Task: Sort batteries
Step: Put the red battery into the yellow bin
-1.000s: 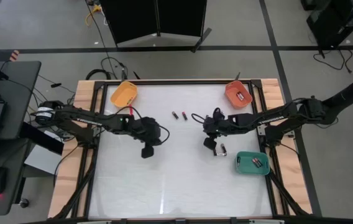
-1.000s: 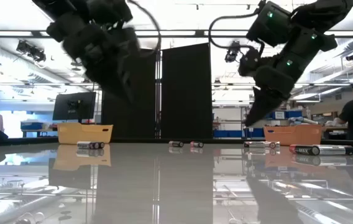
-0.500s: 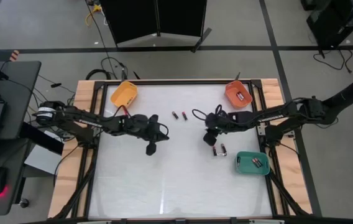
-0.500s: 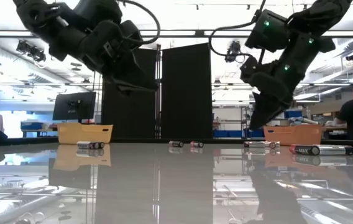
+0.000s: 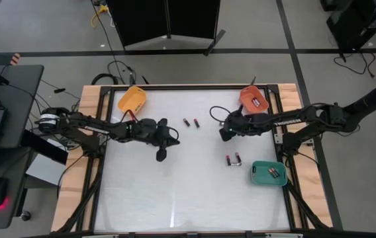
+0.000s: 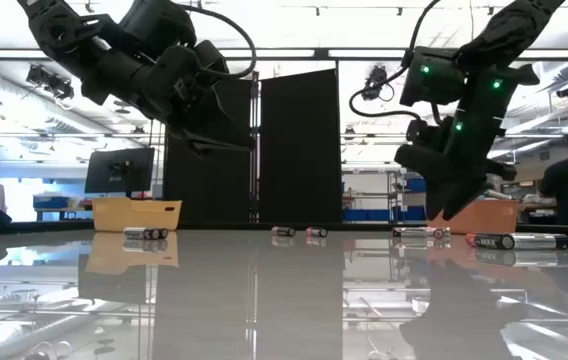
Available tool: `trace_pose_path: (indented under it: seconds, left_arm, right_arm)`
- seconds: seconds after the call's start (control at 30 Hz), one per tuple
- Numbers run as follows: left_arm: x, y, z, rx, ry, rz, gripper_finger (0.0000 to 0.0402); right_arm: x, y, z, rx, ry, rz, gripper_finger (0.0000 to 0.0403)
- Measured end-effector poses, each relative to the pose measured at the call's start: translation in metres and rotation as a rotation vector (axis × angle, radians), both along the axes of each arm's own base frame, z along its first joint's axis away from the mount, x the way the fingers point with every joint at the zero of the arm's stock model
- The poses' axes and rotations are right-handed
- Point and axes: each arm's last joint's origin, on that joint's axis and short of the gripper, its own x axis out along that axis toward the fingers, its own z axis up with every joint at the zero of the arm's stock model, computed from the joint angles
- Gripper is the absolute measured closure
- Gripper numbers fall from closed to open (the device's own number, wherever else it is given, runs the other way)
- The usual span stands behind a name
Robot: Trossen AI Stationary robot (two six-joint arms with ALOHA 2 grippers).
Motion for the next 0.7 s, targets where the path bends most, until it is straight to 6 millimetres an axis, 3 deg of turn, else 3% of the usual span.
trace_pose_path:
  seconds: [0.27, 0.7]
  left_arm:
    - [-0.001, -0.001, -0.001, -0.001, 0.014, -0.002, 0.0390]
    - [-0.001, -0.003, -0.002, -0.007, 0.027, -0.009, 0.0390]
  right_arm:
    - [0.000, -0.001, 0.000, -0.011, -0.034, -0.075, 0.0242]
    - [-0.019, 0.003, -0.028, 0.002, -0.038, -0.107, 0.0242]
